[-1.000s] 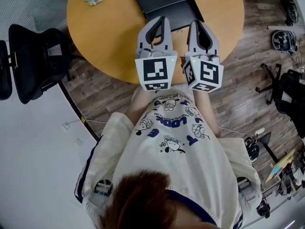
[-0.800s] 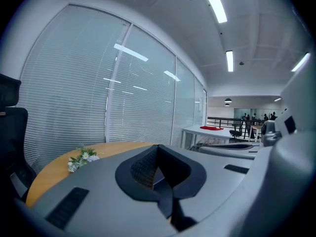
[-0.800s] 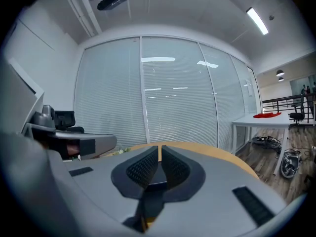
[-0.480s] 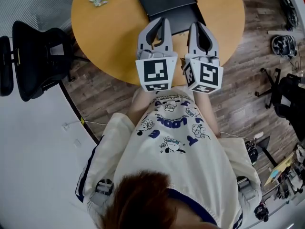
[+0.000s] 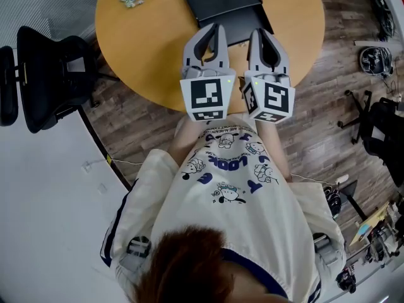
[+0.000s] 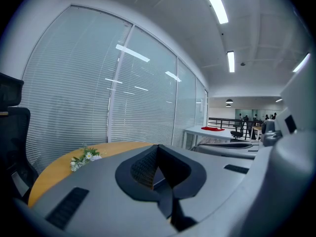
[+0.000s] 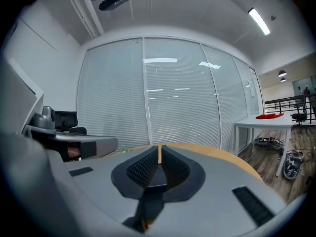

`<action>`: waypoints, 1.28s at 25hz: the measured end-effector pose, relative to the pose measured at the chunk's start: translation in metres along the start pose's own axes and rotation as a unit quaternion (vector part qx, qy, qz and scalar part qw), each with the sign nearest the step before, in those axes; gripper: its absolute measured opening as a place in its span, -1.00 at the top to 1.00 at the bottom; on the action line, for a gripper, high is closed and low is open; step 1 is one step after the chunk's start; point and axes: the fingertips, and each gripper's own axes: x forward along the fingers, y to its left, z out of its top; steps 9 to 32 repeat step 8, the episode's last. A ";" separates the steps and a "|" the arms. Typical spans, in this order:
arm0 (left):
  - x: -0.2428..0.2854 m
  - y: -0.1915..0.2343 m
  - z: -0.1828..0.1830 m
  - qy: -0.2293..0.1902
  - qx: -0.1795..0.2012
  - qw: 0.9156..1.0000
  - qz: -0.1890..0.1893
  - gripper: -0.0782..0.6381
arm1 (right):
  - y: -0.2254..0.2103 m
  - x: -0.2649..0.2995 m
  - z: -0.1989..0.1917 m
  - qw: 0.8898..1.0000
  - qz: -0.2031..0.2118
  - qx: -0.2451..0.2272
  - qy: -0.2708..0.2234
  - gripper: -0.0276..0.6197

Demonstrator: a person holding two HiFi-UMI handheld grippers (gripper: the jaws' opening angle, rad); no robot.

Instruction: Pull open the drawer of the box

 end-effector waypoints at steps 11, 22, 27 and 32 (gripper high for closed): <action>-0.001 -0.001 -0.001 -0.003 -0.001 1.000 -0.001 0.74 | 0.003 0.000 -0.003 1.000 0.003 -0.001 0.001 0.79; -0.001 -0.001 -0.001 -0.003 -0.001 1.000 -0.001 0.74 | 0.003 0.000 -0.003 1.000 0.003 -0.001 0.001 0.79; -0.001 -0.001 -0.001 -0.003 -0.001 1.000 -0.001 0.74 | 0.003 0.000 -0.003 1.000 0.003 -0.001 0.001 0.79; -0.001 -0.001 -0.001 -0.003 -0.001 1.000 -0.001 0.74 | 0.003 0.000 -0.003 1.000 0.003 -0.001 0.001 0.79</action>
